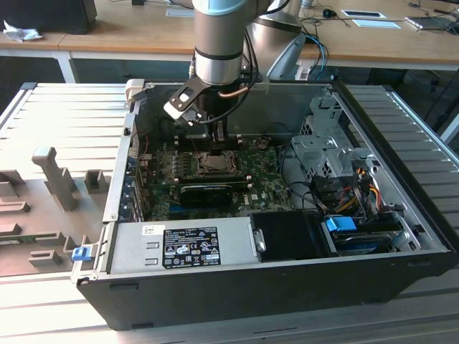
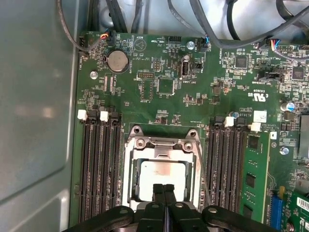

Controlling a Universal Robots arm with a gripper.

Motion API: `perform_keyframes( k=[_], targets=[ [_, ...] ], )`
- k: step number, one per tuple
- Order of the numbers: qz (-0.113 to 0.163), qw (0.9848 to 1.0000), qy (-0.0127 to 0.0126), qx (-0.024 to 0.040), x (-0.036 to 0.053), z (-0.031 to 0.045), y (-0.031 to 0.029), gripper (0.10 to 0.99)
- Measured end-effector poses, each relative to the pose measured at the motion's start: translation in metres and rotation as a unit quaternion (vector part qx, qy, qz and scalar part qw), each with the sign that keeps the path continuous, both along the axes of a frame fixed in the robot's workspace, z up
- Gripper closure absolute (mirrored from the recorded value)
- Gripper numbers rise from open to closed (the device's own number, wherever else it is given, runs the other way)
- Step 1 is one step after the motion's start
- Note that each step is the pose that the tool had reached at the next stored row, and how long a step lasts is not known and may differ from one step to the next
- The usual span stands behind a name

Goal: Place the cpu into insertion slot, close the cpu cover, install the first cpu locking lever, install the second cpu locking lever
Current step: 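Install the first cpu locking lever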

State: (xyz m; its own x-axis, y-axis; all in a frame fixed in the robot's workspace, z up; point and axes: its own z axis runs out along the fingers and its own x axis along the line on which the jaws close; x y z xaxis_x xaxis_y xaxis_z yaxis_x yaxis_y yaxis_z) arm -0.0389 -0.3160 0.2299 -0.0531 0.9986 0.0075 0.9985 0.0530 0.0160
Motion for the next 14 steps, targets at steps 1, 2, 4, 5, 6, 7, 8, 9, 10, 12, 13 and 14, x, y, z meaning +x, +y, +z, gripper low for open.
perform_keyframes(
  k=[1, 2, 4, 5, 6, 7, 8, 9, 10, 12, 13, 14],
  targets=[
    [0.000, 1.0000, 0.0000, 0.0000, -0.0001, 0.0001, 0.0000, 0.980],
    [0.000, 1.0000, 0.0001, -0.0002, -0.0002, 0.0006, -0.0001, 0.980],
    [0.000, 1.0000, 0.0000, 0.0000, -0.0001, 0.0046, 0.0000, 0.980],
    [0.000, 1.0000, 0.0000, -0.0001, -0.0002, 0.0077, 0.0000, 0.980],
    [0.000, 1.0000, 0.0000, 0.0000, -0.0001, 0.0098, 0.0000, 0.980],
    [0.000, 1.0000, 0.0001, 0.0000, -0.0001, 0.0112, 0.0000, 0.980],
    [0.000, 1.0000, 0.0001, 0.0000, -0.0002, 0.0134, 0.0000, 0.980],
    [0.000, 1.0000, 0.0001, 0.0000, -0.0002, 0.0148, 0.0000, 0.980],
    [0.000, 1.0000, 0.0001, 0.0000, -0.0001, 0.0161, 0.0000, 0.980],
    [0.000, 1.0000, 0.0001, 0.0000, -0.0001, 0.0224, 0.0000, 0.980],
    [0.000, 1.0000, 0.0001, 0.0000, -0.0001, 0.0253, 0.0000, 0.980],
    [0.000, 1.0000, 0.0001, 0.0000, -0.0001, 0.0271, 0.0000, 0.980]
  ],
)
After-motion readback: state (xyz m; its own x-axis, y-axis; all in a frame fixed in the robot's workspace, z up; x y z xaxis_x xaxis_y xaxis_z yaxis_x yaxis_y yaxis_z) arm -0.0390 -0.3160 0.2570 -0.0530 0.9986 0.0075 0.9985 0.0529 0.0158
